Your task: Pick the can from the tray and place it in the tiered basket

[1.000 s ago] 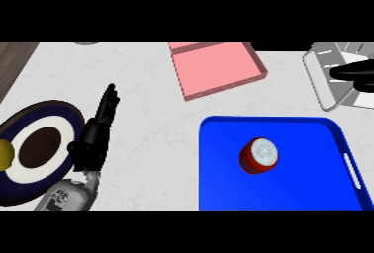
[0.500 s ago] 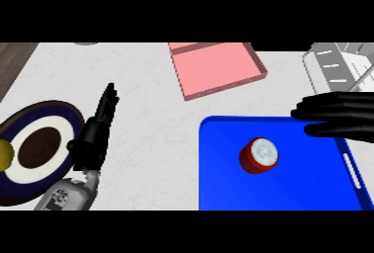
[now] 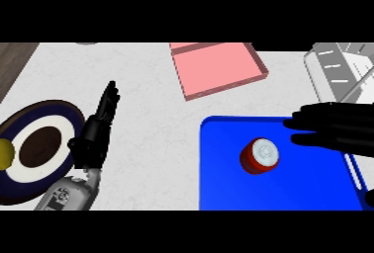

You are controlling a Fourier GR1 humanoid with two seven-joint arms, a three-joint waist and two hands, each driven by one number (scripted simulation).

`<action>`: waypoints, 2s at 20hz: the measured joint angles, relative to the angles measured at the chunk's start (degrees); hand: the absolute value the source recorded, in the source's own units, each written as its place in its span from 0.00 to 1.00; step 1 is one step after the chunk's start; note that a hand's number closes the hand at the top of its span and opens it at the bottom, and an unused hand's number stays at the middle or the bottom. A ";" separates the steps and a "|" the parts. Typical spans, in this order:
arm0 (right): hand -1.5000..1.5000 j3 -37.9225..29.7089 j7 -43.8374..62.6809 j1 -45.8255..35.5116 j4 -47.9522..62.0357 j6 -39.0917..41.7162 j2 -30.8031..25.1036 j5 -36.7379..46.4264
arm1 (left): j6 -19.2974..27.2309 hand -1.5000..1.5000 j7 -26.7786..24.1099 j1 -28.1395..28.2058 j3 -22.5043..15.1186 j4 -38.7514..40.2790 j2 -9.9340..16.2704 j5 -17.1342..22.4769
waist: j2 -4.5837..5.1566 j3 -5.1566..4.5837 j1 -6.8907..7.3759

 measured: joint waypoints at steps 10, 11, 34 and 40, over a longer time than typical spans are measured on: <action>0.00 6.69 -11.58 2.19 -0.37 -8.23 -5.36 15.74 | -0.81 0.50 0.00 0.80 0.87 -0.38 -0.64 -0.98 | -0.02 -0.02 0.08; 0.00 7.63 -13.01 2.45 -0.37 -9.58 -6.07 16.89 | -0.84 0.50 -0.20 0.84 1.05 -0.24 -0.78 -1.02 | -0.03 -0.02 0.03; 0.00 23.00 -35.27 0.90 22.37 -36.43 -5.08 39.32 | -3.04 0.50 0.02 1.26 3.74 0.99 -4.23 -4.63 | -0.36 -0.20 -0.62; 0.00 25.12 -36.89 -0.04 25.09 -37.21 -2.84 40.43 | -3.71 0.50 0.50 1.64 4.49 0.20 -4.68 -5.56 | -0.39 -0.20 -0.69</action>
